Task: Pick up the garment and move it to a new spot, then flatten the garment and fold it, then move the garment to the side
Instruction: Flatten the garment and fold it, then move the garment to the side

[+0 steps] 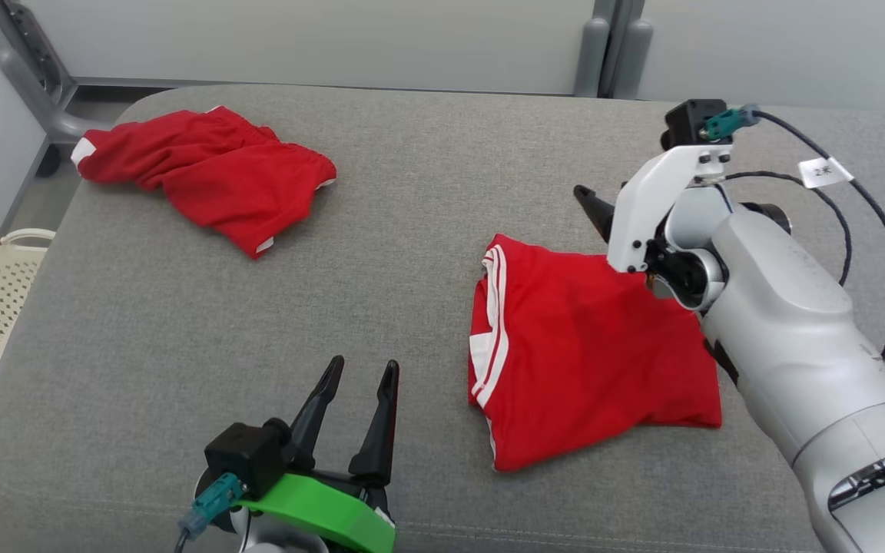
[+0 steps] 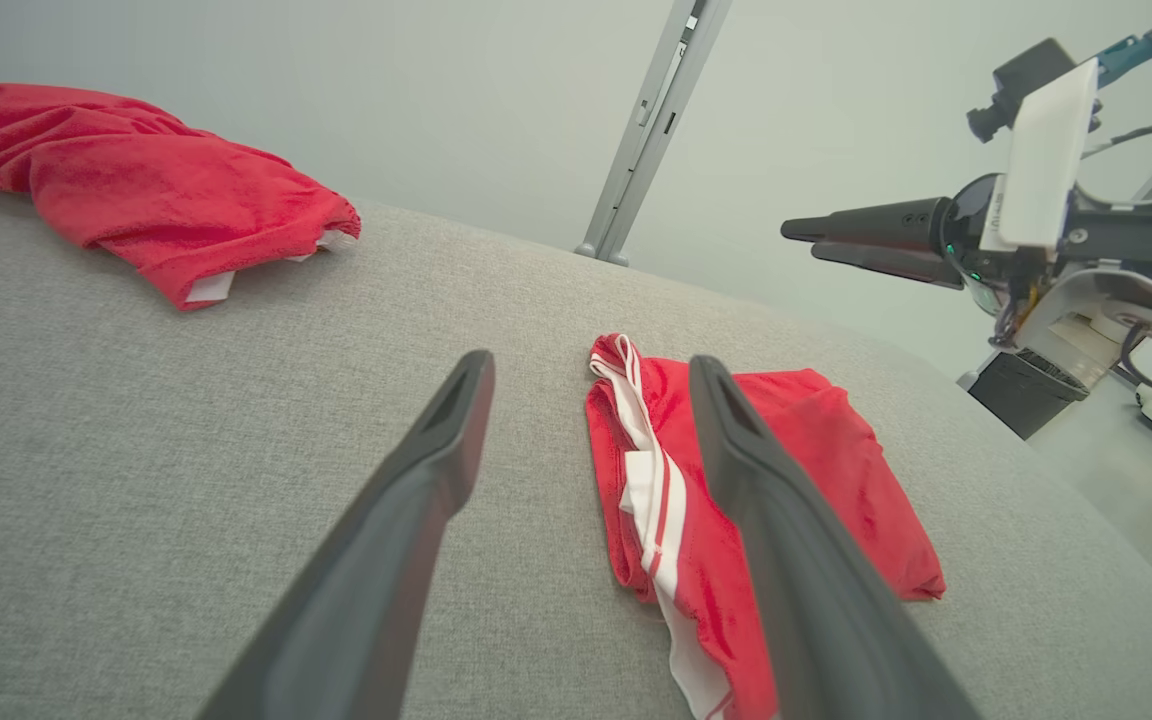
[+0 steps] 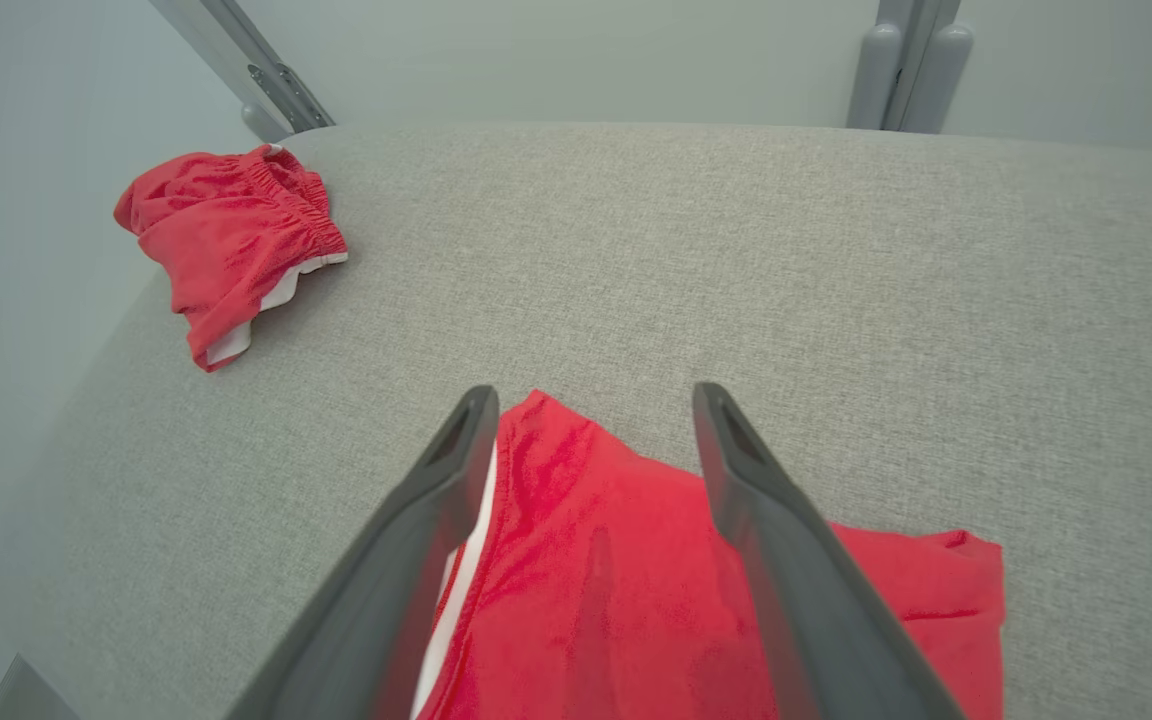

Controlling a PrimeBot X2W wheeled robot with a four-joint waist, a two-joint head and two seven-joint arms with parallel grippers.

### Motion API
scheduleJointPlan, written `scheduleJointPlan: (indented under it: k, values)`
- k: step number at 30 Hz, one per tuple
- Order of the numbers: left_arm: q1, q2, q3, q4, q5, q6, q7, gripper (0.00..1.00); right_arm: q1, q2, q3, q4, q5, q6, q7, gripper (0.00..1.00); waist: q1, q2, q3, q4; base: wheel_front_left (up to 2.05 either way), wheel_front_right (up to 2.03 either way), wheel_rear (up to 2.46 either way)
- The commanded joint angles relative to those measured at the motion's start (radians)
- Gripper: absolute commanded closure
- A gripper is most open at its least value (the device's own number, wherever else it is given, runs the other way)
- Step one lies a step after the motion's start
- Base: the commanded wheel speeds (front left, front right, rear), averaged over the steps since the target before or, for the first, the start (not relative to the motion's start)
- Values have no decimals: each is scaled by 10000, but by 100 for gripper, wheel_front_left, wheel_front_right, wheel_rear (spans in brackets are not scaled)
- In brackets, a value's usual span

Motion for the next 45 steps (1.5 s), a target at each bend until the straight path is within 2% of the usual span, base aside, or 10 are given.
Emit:
scheduleJointPlan:
  k: [1,9,17,30,39,43,44,45]
  values:
    - [140,78,-36,-57,88,62,22,0,211,-259,-66,-187,214,-1,-158,0,0,-1,-61,-248,0,0,0]
    - [256,165,-146,-296,126,161,169,0,1191,-1235,-329,-1129,991,-1,-405,0,0,-1,-40,-673,0,0,0]
    - [171,292,-192,-521,180,226,290,0,2392,-1998,-119,-2090,1434,-1,-58,0,0,-1,301,-840,0,0,0]
    - [-244,504,-202,-759,327,317,477,0,2989,-2422,25,-2408,1784,-1,519,0,0,-1,1027,-413,0,0,0]
    - [-378,619,-159,-910,357,403,518,0,2736,-2574,-81,-1735,2014,-1,703,0,0,-1,1171,128,0,0,0]
    - [-328,681,-134,-954,338,441,529,0,2688,-2423,-24,-1466,2212,-1,834,0,0,-1,1168,311,0,0,0]
    - [-305,688,-130,-968,327,452,529,0,2689,-2419,26,-1439,2253,-1,835,41,0,-1,1162,338,0,0,0]
    - [-284,695,-131,-976,316,461,527,0,2691,-2434,65,-1407,2270,-1,821,52,0,-1,1154,361,0,0,0]
